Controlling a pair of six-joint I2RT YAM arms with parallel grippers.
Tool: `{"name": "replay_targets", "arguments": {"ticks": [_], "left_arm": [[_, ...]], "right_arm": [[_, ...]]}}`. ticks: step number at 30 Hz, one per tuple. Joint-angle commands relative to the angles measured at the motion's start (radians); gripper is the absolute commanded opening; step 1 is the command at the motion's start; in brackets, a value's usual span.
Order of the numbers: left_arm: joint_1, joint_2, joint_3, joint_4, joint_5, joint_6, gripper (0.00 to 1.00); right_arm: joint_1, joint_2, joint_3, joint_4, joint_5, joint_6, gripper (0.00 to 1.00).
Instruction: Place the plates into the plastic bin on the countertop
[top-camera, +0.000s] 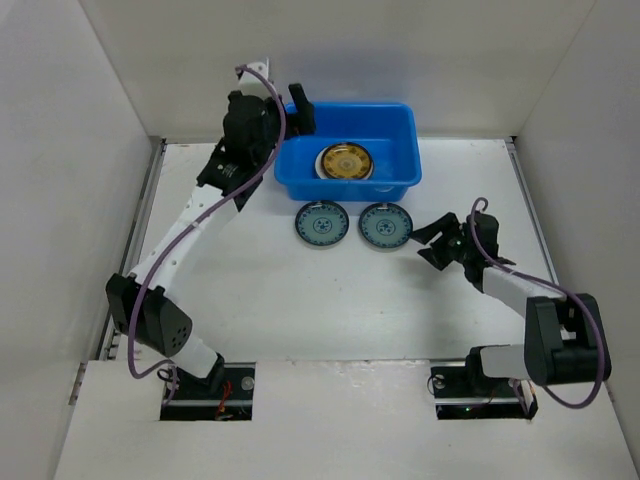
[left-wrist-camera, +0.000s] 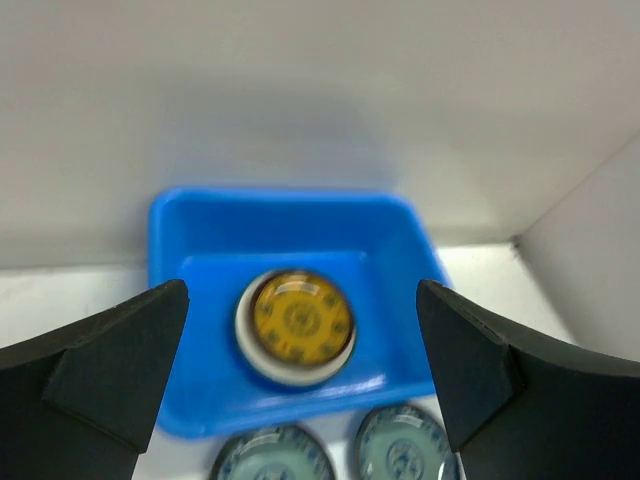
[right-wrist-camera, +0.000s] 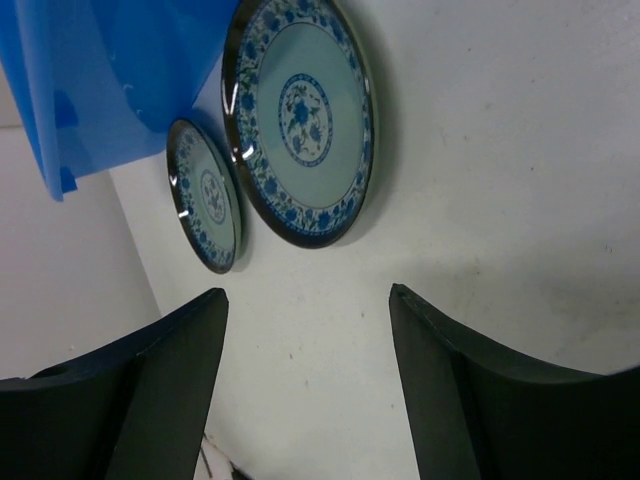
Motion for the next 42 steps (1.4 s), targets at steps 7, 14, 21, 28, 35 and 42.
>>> {"name": "replay_targets", "arguments": {"ticks": [7,14,21,28,35,42], "left_arm": [[-0.046,-0.234,-0.495,-0.052,-0.160,-0.079,1.00],[-0.019,-0.412,-0.641,-0.150,-0.162,-0.131,1.00],[0.004,-0.540,-0.707,-0.230,-0.165,-0.160,1.00],[0.028,-0.639,-0.765,-0.285,-0.165,-0.188,1.00],[0.054,-0.675,-0.811,-0.288,-0.153,-0.195,1.00],[0.057,-0.660,-0.862,-0.262,-0.108,-0.221,1.00]], "right_arm": [[0.042,0.208,0.021,0.264,0.030,0.127,0.65],[0.059,0.357,0.051,0.340,0.038,0.173,0.60],[0.071,0.469,0.083,0.411,0.041,0.222,0.48],[0.099,0.470,0.088,0.408,0.043,0.227,0.11],[0.212,0.257,0.030,0.289,0.034,0.185,0.02],[0.453,-0.047,0.180,-0.162,0.165,0.009,0.02]]}}
